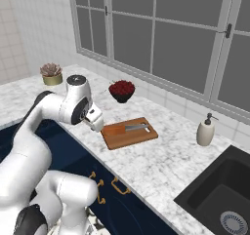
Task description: Pick up the knife from the drawer and place it on the cutting board. Then place the meat from the plate to the cutting board.
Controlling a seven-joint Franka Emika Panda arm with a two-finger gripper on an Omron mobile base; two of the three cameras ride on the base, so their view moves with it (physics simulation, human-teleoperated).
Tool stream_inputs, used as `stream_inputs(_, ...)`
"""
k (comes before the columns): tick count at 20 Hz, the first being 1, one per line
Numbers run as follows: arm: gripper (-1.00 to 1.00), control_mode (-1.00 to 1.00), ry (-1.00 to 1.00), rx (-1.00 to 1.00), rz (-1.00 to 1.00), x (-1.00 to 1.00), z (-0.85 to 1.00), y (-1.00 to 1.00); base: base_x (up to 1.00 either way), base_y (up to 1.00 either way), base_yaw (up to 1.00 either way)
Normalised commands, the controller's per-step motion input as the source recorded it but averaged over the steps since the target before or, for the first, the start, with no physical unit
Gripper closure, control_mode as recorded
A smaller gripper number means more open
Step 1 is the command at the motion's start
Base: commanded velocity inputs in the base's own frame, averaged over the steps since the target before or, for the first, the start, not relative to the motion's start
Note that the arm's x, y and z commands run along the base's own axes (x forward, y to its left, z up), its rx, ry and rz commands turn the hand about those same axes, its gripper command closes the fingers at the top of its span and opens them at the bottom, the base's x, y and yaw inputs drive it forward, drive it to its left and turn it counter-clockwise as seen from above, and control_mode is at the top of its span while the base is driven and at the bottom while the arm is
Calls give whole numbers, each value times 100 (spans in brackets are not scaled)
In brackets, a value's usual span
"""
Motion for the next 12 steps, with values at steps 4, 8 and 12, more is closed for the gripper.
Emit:
stream_inputs(4, -100, -100, 0, 0, 20, -100, 8, 0, 0, 0, 0)
stream_inputs(8, -100, -100, 0, 0, 26, -92, 14, 1, 0, 0, 0)
stream_inputs(12, -100, -100, -3, -2, 17, -56, 35, 0, 0, 0, 0)
